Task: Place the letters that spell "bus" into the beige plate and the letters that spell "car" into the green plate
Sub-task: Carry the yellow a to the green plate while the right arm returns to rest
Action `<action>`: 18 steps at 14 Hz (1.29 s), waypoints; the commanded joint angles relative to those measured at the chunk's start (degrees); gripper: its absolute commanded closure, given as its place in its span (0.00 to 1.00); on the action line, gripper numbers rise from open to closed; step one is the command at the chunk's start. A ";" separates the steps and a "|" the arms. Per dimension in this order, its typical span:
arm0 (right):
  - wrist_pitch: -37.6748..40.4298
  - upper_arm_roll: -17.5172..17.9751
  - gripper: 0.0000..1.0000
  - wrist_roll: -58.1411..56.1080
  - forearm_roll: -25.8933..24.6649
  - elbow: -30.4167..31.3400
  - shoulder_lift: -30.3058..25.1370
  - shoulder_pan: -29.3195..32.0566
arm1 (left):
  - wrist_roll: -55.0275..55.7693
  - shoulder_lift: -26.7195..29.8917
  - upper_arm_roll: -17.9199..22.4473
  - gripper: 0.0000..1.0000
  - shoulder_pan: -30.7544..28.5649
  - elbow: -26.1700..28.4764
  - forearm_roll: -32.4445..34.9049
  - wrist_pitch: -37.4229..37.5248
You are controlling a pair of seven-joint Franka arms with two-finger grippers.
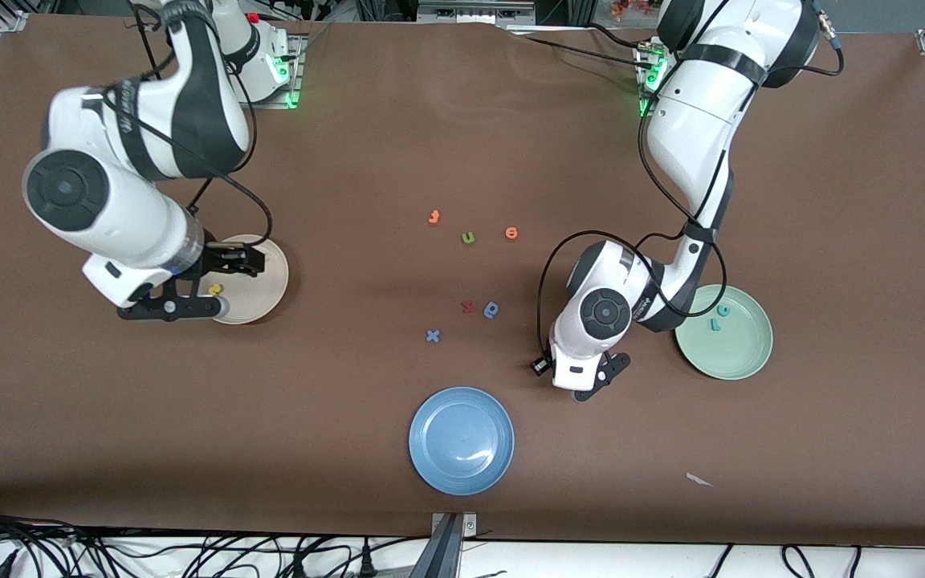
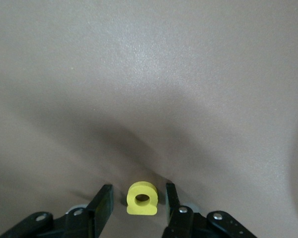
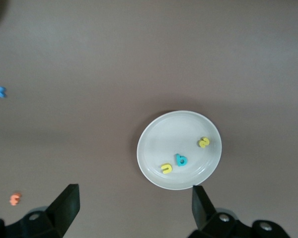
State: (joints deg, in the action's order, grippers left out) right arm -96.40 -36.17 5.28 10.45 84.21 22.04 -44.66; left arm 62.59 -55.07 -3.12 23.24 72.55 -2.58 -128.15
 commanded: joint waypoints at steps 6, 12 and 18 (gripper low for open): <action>-3.92 34.11 0.00 -0.09 -15.73 16.64 -20.43 32.48 | -3.41 1.62 0.57 0.79 -1.43 -1.62 -0.14 6.30; 0.31 36.60 0.00 -0.97 -9.67 15.83 -24.94 42.01 | -27.74 11.36 0.48 0.80 -11.62 3.18 1.42 24.09; 2.54 37.66 0.00 -1.68 -9.57 13.00 -24.76 43.78 | -44.73 26.84 0.48 0.83 -20.77 30.32 4.42 7.53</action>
State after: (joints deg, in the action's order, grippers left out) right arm -95.03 -0.49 4.18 0.38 98.46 -2.79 -2.28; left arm 21.22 -36.08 -2.06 3.71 88.84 0.51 -111.78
